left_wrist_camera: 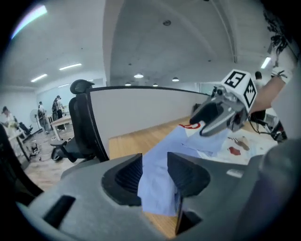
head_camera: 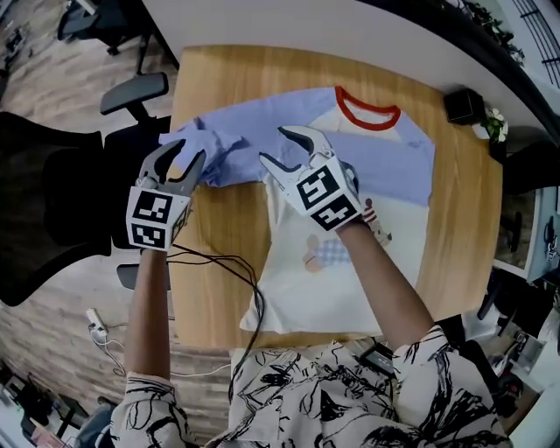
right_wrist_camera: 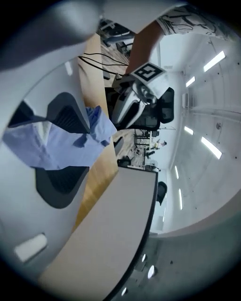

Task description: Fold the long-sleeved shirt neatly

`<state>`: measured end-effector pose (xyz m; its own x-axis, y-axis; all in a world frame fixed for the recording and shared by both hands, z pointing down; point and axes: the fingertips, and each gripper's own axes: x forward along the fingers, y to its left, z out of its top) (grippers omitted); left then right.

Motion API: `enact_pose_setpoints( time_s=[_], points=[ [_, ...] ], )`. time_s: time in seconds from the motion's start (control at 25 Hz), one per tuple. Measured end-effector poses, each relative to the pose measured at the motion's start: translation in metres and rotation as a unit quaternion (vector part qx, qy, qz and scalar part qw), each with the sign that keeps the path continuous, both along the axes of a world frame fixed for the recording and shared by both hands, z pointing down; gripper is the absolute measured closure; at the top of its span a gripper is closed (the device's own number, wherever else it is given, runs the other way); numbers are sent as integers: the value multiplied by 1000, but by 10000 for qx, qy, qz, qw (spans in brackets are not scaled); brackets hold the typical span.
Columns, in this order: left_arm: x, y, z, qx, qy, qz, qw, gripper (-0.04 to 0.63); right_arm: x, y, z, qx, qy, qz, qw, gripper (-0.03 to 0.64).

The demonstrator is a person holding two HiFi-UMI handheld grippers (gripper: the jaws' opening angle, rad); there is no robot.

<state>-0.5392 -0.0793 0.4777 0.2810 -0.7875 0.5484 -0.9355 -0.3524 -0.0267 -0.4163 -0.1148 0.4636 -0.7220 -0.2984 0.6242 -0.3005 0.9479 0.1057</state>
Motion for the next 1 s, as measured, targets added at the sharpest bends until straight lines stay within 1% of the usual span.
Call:
enact_pose_setpoints(
  time_s=[0.04, 0.16, 0.24, 0.32, 0.4, 0.44, 0.52, 0.64, 0.72, 0.84, 0.92, 1.0],
  points=[
    [0, -2, -2, 41, 86, -15, 10000, 423, -17, 2, 11, -11, 161, -227, 9996, 388],
    [2, 4, 0, 24, 123, 107, 9999, 425, -55, 6, 47, 28, 693, -795, 9944, 423],
    [2, 14, 5, -28, 260, 101, 9996, 425, -67, 8, 70, 59, 1074, -1050, 9886, 428],
    [-1, 22, 10, -46, 373, 77, 9993, 425, -71, 4, 85, 146, 1354, -1166, 9838, 439],
    [-4, 25, 13, -48, 436, 49, 9990, 426, -72, -3, 90, 240, 1399, -1117, 9836, 523],
    [-5, 27, 14, -47, 460, 38, 9989, 428, -71, -6, 89, 257, 1356, -1074, 9846, 587],
    [-7, 27, 14, -34, 482, 46, 9988, 432, -71, -9, 79, 283, 1202, -1010, 9872, 586],
    [-6, 21, 6, -32, 434, 165, 9989, 433, -71, -10, 49, 324, 886, -949, 9910, 588],
    [-1, 15, -4, -7, 266, 336, 9991, 430, -74, -6, 28, 249, 692, -994, 9923, 588],
    [15, 8, -27, 132, -260, 697, 9971, 430, -82, 4, -2, 278, 488, -1197, 9912, 588],
    [26, 6, -44, 248, -728, 941, 9926, 428, -86, 12, -21, 382, 367, -1351, 9894, 588],
    [32, 6, -57, 320, -1244, 1197, 9845, 428, -90, 20, -40, 517, 264, -1547, 9863, 588]
  ],
)
